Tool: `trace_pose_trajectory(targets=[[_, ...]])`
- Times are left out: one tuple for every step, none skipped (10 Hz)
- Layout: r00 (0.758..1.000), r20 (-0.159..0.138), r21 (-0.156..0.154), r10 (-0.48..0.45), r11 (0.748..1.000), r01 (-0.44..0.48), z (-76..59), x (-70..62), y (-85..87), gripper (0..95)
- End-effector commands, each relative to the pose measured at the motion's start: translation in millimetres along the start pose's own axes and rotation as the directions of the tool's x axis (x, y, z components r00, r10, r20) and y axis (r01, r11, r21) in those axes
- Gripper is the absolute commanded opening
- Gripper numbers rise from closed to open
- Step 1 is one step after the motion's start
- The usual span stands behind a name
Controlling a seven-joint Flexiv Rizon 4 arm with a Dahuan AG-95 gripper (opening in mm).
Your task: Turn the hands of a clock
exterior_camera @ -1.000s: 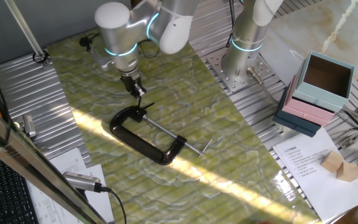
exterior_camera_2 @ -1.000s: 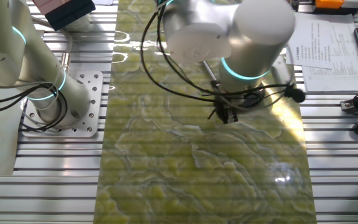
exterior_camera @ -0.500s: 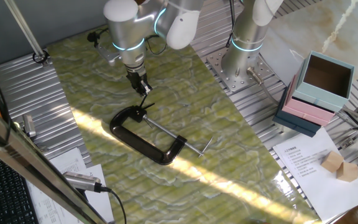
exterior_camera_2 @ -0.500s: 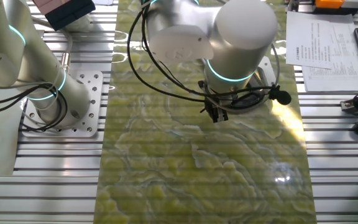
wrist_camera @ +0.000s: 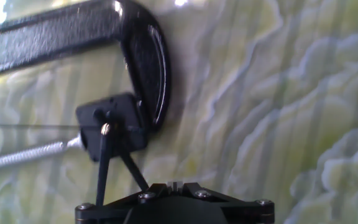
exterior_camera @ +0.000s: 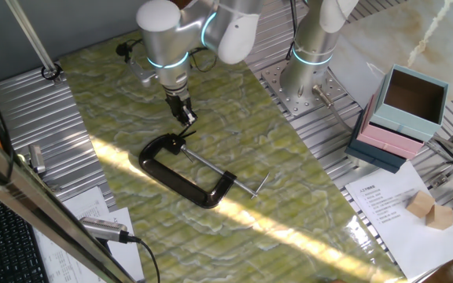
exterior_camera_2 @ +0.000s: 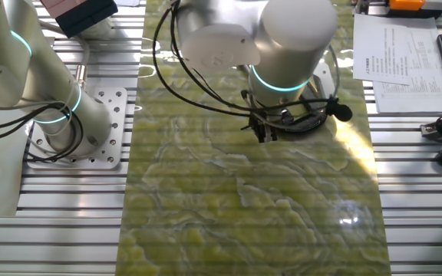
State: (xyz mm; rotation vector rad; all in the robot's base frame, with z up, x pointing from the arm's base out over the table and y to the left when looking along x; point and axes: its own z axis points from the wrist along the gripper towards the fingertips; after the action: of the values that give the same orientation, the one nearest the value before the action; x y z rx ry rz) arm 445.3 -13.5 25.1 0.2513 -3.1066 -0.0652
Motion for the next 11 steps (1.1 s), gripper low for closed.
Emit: trace_pose_trajectory(targets=[[1.000,0.000,0.001,0.004,1.000,-0.004,1.1,0.4,2.7,0.0],[1.000,0.000,0.002,0.003,1.000,-0.003,0.8,0.4,3.5,0.0],[1.000,0.000,0.002,0.003,1.000,-0.003,0.4,0.3,3.6,0.0],[1.000,0.000,0.003,0.003,1.000,-0.003,0.4,0.3,3.6,0.0],[1.000,0.002,0.006,0.003,1.000,-0.003,0.2,0.3,3.6,0.0],[1.000,0.007,0.010,0.006,1.000,-0.006,-1.0,-0.4,3.5,0.0],[1.000,0.006,0.010,0.007,1.000,-0.007,-2.7,-0.8,3.3,0.0],[1.000,0.005,0.010,0.006,1.000,-0.006,-4.9,-1.0,3.2,0.0],[1.000,0.006,0.013,0.002,1.000,-0.002,-5.7,-1.0,3.1,0.0],[1.000,0.005,0.024,-0.008,1.000,0.008,-7.7,-1.4,3.0,0.0],[1.000,0.003,0.033,-0.012,0.999,0.012,-10.3,-2.4,2.8,0.0]])
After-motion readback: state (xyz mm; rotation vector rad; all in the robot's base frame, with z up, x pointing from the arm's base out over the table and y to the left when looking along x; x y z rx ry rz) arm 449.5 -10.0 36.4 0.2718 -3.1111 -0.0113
